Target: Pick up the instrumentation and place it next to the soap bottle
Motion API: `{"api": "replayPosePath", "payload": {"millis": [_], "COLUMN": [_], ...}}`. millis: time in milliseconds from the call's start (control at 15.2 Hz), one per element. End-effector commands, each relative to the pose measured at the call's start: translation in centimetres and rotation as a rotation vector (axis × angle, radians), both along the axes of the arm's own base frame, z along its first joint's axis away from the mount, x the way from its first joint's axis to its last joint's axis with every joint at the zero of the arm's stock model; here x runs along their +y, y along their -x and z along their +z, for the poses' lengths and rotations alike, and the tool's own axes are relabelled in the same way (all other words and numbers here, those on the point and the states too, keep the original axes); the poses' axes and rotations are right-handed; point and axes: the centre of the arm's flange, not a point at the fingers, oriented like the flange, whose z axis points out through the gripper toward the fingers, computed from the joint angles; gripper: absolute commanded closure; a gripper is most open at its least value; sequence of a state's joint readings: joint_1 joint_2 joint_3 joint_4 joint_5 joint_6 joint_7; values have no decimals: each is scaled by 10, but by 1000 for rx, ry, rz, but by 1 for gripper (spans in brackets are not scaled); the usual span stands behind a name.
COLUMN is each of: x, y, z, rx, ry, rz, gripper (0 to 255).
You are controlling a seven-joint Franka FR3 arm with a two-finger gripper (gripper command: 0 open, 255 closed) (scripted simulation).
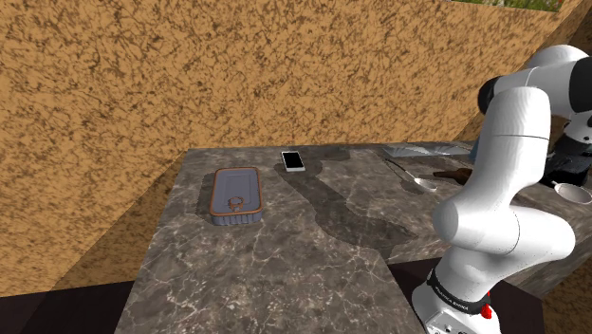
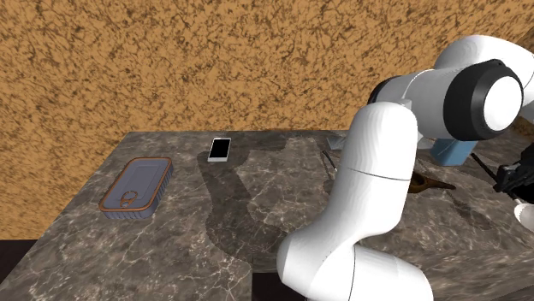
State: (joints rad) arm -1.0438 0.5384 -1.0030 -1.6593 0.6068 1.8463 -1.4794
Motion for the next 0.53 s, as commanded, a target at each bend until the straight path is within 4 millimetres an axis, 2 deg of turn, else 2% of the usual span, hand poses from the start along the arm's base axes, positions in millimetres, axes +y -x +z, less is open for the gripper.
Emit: {"api": "replayPosePath", "payload": {"millis": [0, 462], "x": [0, 0], "y": [0, 0], "z": [-11, -48], "rx": [0, 0], "ry": [0, 0], "rz": [0, 0], "gripper": [255, 255]}}
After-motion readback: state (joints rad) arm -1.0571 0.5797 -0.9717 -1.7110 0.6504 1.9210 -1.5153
